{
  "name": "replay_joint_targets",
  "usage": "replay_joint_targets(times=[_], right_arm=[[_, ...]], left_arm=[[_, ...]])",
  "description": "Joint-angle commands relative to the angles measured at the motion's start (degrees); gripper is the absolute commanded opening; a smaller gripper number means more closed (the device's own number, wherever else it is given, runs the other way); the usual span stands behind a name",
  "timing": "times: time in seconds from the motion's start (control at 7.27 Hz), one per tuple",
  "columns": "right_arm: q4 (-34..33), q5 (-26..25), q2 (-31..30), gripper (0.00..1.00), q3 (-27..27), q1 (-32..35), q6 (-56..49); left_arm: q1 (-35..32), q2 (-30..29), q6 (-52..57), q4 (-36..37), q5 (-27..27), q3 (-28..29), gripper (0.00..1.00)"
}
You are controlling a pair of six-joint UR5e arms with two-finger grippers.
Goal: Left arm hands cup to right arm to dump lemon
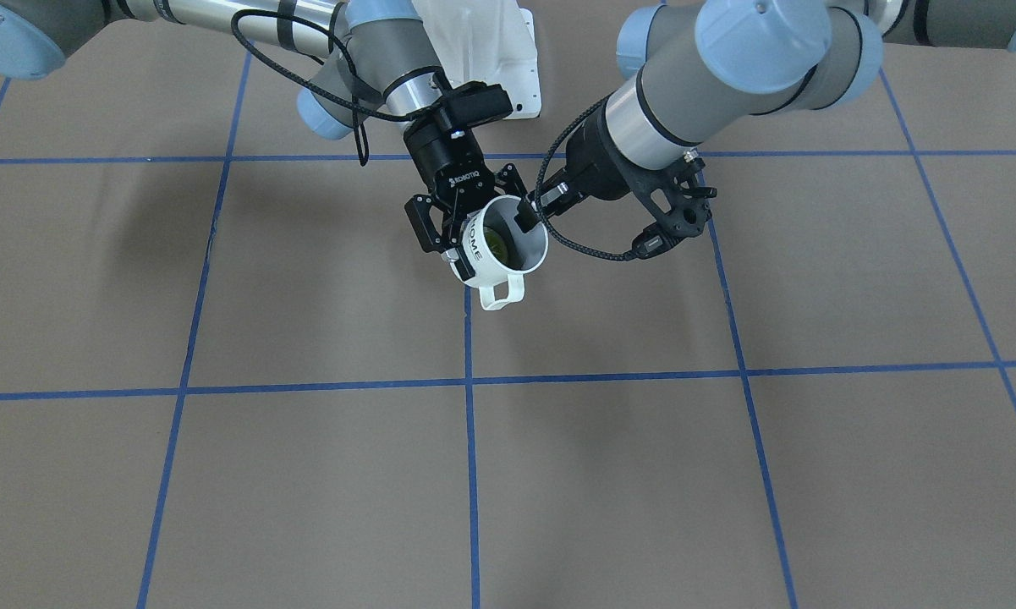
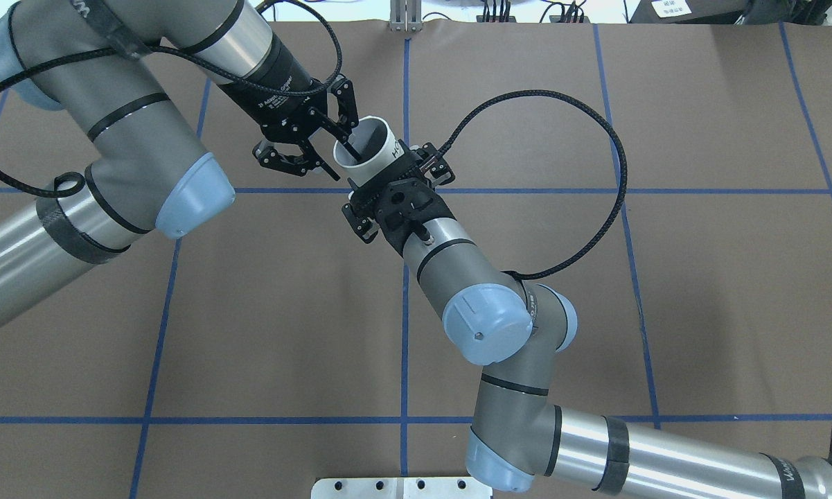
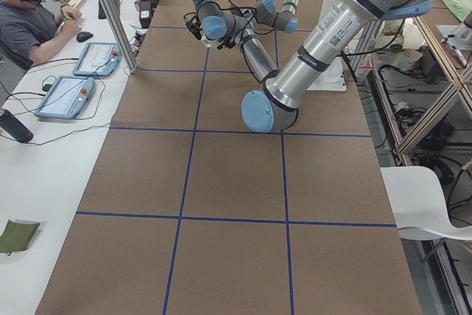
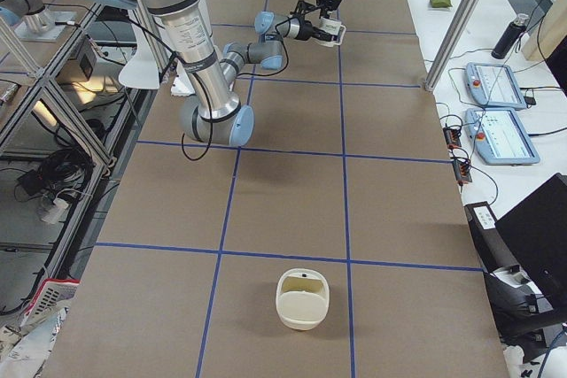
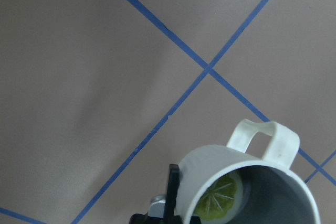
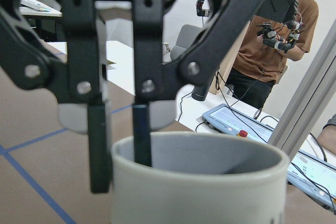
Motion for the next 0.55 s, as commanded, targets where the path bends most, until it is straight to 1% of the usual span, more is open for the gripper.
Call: replay_joint_targets(times=[0.0, 0.14, 0.28, 0.41], right_arm=[[0.15, 0.2, -1.8, 0.25, 0.11, 0.0, 0.25], [0.24, 0.29, -2.16, 0.25, 0.11, 0.17, 0.25], [0.06, 1.68, -2.6, 0.26, 0.98, 0.7, 0.68], [0.06, 2.65, -4.6, 0.25, 1.42, 1.22, 2.77]], left_arm=[[-0.94, 0.06, 1.63, -0.51, -0.44, -0.33, 1.0], [-2.69, 0.41, 3.81, -0.25, -0.62, -0.24, 1.0], [-4.71, 1.63, 9.14, 0.01, -0.71, -0.16, 1.0], [-6.81, 4.51, 15.89, 0.1, -0.62, -0.24, 1.0]])
